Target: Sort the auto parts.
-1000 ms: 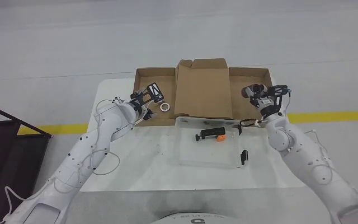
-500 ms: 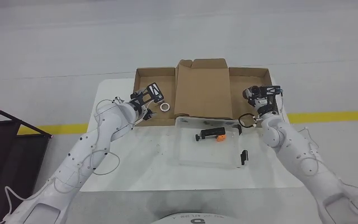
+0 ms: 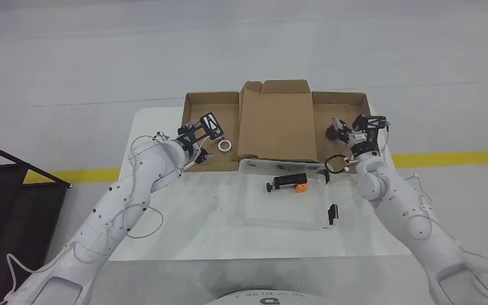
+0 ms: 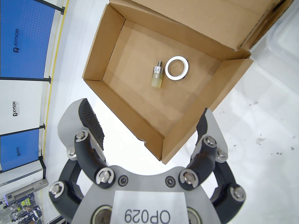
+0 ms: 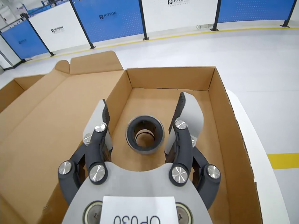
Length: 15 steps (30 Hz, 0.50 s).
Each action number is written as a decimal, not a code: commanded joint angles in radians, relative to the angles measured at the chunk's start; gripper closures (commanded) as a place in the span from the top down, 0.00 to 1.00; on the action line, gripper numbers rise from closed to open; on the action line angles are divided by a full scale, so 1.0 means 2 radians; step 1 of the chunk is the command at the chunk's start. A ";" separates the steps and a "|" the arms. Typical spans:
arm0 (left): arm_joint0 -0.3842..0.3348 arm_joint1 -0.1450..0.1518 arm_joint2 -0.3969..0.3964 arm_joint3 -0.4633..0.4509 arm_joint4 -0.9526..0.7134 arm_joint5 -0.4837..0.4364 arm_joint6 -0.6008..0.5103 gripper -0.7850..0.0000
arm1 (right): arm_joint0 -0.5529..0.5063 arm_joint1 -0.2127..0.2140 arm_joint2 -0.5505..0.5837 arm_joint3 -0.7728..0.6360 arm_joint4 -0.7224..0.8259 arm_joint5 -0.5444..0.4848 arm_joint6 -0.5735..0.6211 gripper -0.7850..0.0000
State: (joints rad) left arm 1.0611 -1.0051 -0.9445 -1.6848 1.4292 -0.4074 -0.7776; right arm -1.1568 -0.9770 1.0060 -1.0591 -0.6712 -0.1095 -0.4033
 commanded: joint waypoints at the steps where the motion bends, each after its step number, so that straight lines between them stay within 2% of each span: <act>1: 0.000 0.000 0.000 0.000 0.000 0.000 0.000 1.00 | -0.009 0.002 0.010 -0.012 0.000 -0.008 -0.008 1.00; 6: 0.000 0.000 0.000 0.000 0.000 0.000 0.000 1.00 | -0.040 0.007 0.041 -0.055 0.007 -0.040 -0.022 1.00; 10: 0.000 0.000 0.000 0.000 0.000 0.000 0.000 1.00 | -0.080 0.014 0.080 -0.103 0.034 -0.114 -0.044 1.00; 15: 0.000 0.000 0.000 0.000 0.000 0.000 0.000 1.00 | -0.147 0.028 0.140 -0.172 0.056 -0.231 -0.047 1.00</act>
State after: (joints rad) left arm 1.0611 -1.0051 -0.9445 -1.6848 1.4292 -0.4074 -0.7776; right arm -1.4245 -0.9254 1.2619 -1.3798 -0.5659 -0.5178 -0.4992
